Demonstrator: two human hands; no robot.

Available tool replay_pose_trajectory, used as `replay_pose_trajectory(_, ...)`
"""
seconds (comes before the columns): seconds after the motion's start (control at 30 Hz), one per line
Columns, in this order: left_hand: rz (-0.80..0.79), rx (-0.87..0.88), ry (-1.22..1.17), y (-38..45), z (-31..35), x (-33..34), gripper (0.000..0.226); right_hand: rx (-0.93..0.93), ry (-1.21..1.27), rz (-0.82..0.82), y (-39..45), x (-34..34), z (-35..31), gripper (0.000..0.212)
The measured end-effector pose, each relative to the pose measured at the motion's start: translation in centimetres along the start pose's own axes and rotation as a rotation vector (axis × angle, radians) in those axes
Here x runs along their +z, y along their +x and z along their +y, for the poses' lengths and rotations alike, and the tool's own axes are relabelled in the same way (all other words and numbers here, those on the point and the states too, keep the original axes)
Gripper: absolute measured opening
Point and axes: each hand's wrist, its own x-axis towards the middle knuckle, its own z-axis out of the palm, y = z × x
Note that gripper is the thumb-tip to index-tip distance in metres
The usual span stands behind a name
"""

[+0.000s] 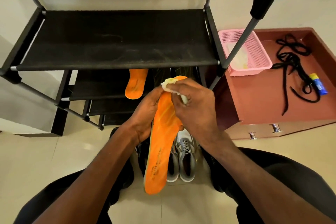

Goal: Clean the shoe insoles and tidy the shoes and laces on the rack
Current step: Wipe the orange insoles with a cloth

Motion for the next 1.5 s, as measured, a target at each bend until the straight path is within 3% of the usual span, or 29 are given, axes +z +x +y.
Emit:
replay_pose_trajectory(0.17, -0.005, -0.036, 0.037, 0.0, -0.5, 0.4, 0.044, 0.115, -0.098, 0.148, 1.2, -1.5, 1.5, 0.023)
replay_pose_trajectory(0.3, 0.035, 0.009, -0.024, 0.6, -1.1, 0.1, 0.043, 0.000, 0.009, -0.024, -0.1, -0.6, 0.4, 0.022)
replay_pose_trajectory(0.43, 0.012, -0.039, 0.013, 0.6, -1.3, 0.1, 0.050, 0.125, -0.085, 0.127, 1.2, -1.4, 1.7, 0.021)
replay_pose_trajectory(0.57, 0.025, -0.003, -0.117, 0.9, -1.4, -0.5, 0.048, 0.025, -0.008, -0.041, 0.1, -0.6, 0.3, 0.020)
replay_pose_trajectory(0.67, -0.007, -0.038, -0.068, 0.9, -1.5, -0.5, 0.050, 0.133, -0.120, 0.089, 1.2, -1.5, 1.3, 0.020)
replay_pose_trajectory(0.83, 0.039, 0.002, -0.101, 0.7, -1.2, -0.4, 0.047, 0.086, -0.143, -0.051, -0.3, -0.8, 0.0, 0.023)
replay_pose_trajectory(0.97, 0.006, -0.033, -0.066, 0.4, -1.1, 0.1, 0.050, 0.205, -0.286, 0.084, 0.6, -1.5, 1.3, 0.023)
replay_pose_trajectory(1.1, 0.038, -0.003, -0.080, 0.2, -0.7, -0.5, 0.044, 0.091, -0.178, -0.044, -0.9, -0.5, -0.1, 0.022)
replay_pose_trajectory(1.23, 0.023, -0.035, -0.021, 0.2, -1.0, -0.2, 0.051, 0.160, -0.288, 0.133, 0.5, -1.1, 1.5, 0.020)
replay_pose_trajectory(1.4, 0.060, -0.035, -0.056, 0.2, -1.4, -0.3, 0.049, -0.038, -0.247, -0.076, -1.0, -0.1, -0.5, 0.020)
replay_pose_trajectory(1.5, 0.062, -0.028, -0.021, 0.3, -1.3, -0.1, 0.049, 0.091, -0.330, 0.045, 0.4, -1.1, 0.9, 0.020)
